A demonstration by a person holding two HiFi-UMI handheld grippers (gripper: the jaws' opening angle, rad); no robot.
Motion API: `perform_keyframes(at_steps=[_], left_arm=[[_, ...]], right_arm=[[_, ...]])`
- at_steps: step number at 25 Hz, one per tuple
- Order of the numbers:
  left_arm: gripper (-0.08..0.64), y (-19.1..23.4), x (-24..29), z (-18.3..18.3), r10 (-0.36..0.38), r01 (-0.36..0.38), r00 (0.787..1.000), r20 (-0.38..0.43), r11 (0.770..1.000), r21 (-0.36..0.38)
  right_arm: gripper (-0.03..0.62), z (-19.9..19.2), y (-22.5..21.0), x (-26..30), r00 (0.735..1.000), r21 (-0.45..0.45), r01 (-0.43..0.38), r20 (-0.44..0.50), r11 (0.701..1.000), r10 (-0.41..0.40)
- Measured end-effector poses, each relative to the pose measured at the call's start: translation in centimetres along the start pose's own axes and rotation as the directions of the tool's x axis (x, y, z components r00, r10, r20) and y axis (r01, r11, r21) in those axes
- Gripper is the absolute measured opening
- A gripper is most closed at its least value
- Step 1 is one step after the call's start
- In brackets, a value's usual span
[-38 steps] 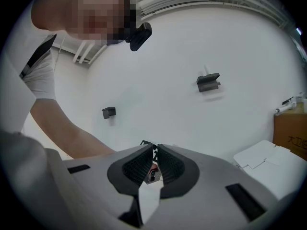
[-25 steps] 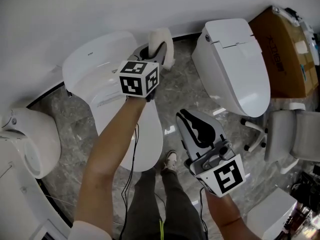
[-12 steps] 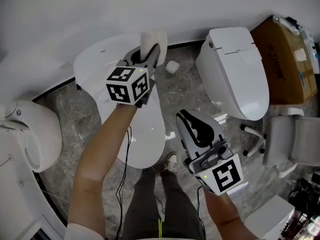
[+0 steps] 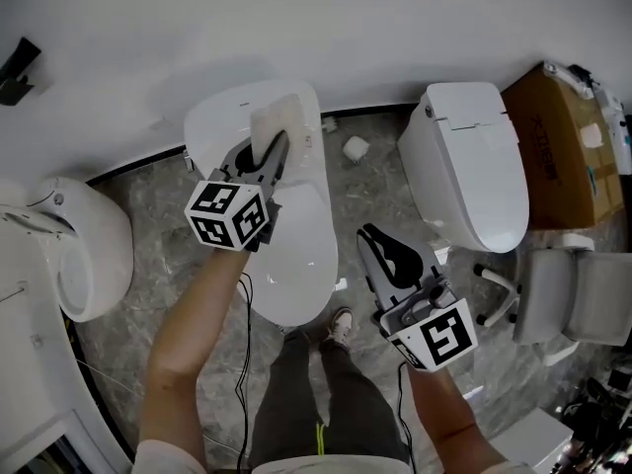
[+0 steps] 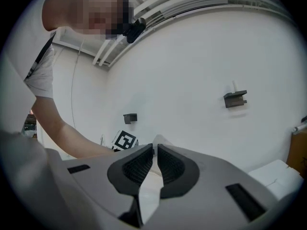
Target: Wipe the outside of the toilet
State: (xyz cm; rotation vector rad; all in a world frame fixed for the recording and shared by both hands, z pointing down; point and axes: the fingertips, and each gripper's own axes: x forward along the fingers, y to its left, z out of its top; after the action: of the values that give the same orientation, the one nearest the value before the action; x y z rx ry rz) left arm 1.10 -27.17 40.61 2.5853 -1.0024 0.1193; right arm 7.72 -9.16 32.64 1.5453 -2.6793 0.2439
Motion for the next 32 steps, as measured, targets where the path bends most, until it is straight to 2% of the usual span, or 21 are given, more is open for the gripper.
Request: perform_keyframes(at_steps=[3,11,14,16,23,28,32], left_arm=[[0.057,-0.5,-3.5,1.1,0.007,-0.007,1.0,0.005,1.0,0.004],[0.057,-3.4,-13.0,7.1,0.053,-0.053,0.994,0.091,0.999,-0.004],[0.057,-4.3,-16.4,9.0,0.077,-0.077,0.992,0.102,0.997,-0.005],[0.057,-5.0,-18.7,10.4,0.097,-0.097,0.988,0.118,0.995,-0.007],[0.057,-8.8,-26.1,15.3,0.172,-0.178,0.962,0.214,0.984,0.011],[0.057,-11.2,-31.5,17.6,0.207,-0.201,0.939,0.276,0.978,-0.048],[0.057,-11.2,-35.8,20.2,0.239,-0.228,0.922,0.306,0.971,-0.072]], right_arm=[[0.054,1.7,1.4,-0.7,1.0,0.009,-0.013,0.003,1.0,0.013],[0.054,6.9,5.0,-3.7,0.998,0.013,-0.05,0.023,0.999,0.05],[0.054,9.5,6.8,-4.4,0.995,0.05,-0.087,0.046,0.995,0.085],[0.054,11.6,8.1,-4.7,0.991,0.041,-0.115,0.068,0.993,0.112],[0.054,17.7,11.2,-5.9,0.973,-0.005,-0.191,0.13,0.982,0.19],[0.054,19.5,12.4,-7.8,0.971,-0.012,-0.202,0.127,0.979,0.202],[0.054,21.0,13.1,-8.8,0.97,-0.032,-0.209,0.124,0.977,0.211]])
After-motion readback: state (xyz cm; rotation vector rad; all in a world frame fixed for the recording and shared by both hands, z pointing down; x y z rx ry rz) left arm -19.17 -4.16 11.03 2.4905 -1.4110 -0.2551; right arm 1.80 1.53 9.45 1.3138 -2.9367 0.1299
